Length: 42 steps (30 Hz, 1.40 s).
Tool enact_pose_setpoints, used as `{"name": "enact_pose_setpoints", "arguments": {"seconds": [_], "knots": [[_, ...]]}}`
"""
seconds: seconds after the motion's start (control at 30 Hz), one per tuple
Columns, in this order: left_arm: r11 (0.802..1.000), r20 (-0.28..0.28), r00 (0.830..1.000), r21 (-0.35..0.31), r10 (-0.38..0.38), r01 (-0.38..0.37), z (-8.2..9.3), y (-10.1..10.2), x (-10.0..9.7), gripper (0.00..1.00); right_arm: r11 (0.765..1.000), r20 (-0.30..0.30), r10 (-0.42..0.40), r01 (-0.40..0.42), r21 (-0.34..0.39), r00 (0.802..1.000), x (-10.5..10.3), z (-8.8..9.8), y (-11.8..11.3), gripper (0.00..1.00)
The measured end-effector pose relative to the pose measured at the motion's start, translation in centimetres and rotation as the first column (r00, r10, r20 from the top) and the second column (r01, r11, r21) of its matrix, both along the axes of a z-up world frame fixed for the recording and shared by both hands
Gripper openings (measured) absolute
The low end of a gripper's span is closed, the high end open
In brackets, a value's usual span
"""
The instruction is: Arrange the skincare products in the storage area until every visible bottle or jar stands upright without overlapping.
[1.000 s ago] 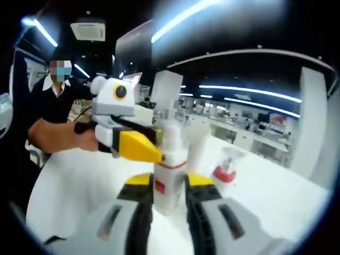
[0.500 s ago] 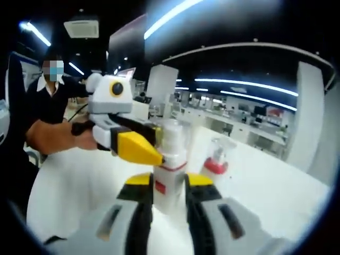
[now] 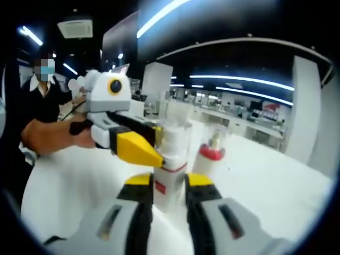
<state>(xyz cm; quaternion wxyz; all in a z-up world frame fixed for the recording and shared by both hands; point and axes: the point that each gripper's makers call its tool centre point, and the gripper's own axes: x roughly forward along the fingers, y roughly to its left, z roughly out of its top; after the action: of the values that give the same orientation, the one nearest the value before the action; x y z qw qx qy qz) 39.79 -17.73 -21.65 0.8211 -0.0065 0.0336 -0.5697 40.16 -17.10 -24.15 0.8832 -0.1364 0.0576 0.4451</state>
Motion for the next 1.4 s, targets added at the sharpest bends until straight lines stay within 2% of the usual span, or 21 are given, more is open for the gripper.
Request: {"name": "enact_pose_setpoints", "arguments": {"seconds": [0.47, 1.4], "knots": [[1.000, -0.030, 1.000, 0.004, -0.010, 0.010, -1.9, -0.3, 0.9, 0.18, 0.999, -0.045, -0.038, 0.038, -0.001, 0.998, 0.8, -2.0, -0.2, 0.22], [1.000, -0.062, 0.998, 0.002, -0.008, 0.008, -4.2, -0.2, 1.8, 0.19, 0.994, -0.081, -0.106, 0.105, -0.021, 0.991, 1.6, -4.3, -0.2, 0.22]]}}
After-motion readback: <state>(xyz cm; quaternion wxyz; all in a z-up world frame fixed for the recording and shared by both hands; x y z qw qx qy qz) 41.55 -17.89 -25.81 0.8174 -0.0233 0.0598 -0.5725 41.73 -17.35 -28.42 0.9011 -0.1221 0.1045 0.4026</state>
